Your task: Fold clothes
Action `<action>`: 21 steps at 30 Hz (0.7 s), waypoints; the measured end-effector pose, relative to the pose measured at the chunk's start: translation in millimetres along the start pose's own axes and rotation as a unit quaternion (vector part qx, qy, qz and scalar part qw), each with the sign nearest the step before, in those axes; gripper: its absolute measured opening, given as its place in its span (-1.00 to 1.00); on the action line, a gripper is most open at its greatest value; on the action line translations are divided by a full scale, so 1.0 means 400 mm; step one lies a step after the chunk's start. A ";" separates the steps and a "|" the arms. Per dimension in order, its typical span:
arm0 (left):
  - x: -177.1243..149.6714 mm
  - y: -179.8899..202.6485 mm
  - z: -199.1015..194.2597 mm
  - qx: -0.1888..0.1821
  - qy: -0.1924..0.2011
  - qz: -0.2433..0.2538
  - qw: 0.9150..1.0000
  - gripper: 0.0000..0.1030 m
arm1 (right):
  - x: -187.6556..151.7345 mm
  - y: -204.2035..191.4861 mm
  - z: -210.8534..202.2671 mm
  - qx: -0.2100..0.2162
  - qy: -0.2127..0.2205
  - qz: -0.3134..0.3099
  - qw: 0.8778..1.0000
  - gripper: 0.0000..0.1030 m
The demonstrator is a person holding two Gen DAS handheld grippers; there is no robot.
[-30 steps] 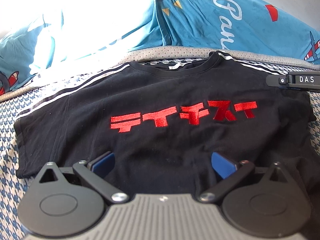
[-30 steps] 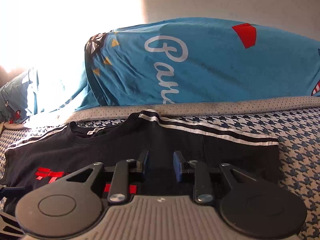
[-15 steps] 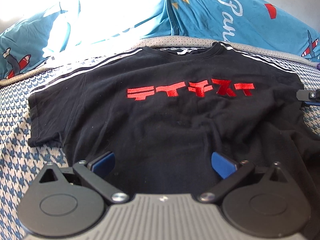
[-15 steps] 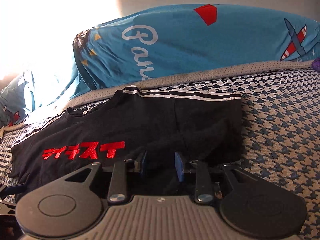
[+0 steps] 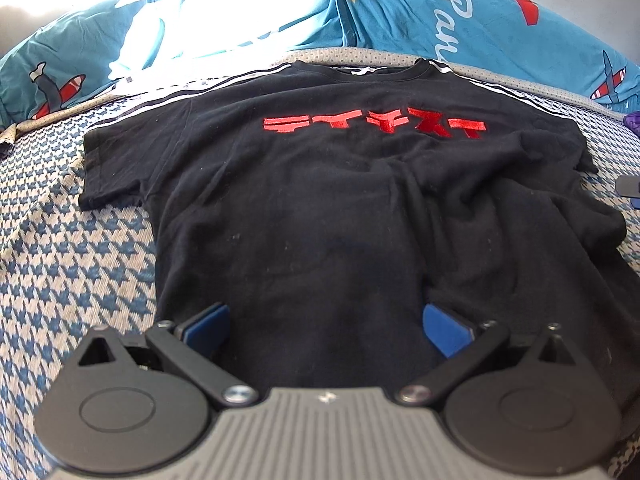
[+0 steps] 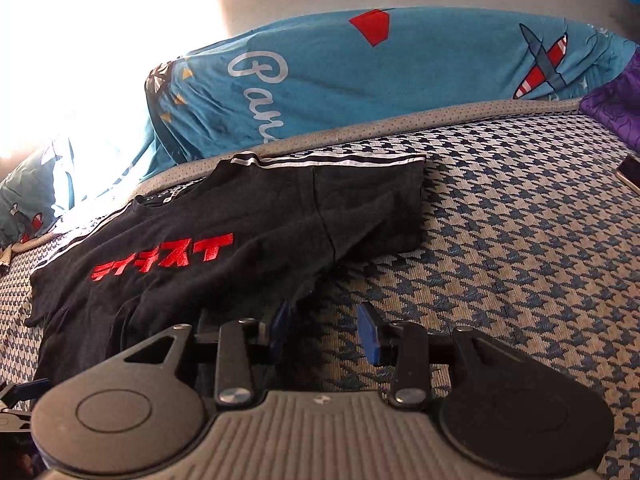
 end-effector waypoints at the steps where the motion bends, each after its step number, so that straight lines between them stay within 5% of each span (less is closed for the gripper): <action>1: -0.008 0.001 -0.004 0.001 0.000 0.002 1.000 1.00 | -0.005 0.005 -0.008 -0.002 0.001 0.002 1.000 -0.28; 21: -0.105 -0.025 -0.091 0.011 0.008 -0.005 1.000 1.00 | -0.129 0.050 -0.131 -0.020 -0.002 0.036 0.999 -0.26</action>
Point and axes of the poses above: each gripper's, at about its wrist camera, not at the fingertips, and z roughly the way its jaws point, y to its right, x to its top, the point moved 7 cm from there along z, roughly the way its jaws point, and after that the axes turned 4 degrees about y, right-handed, at the moved point
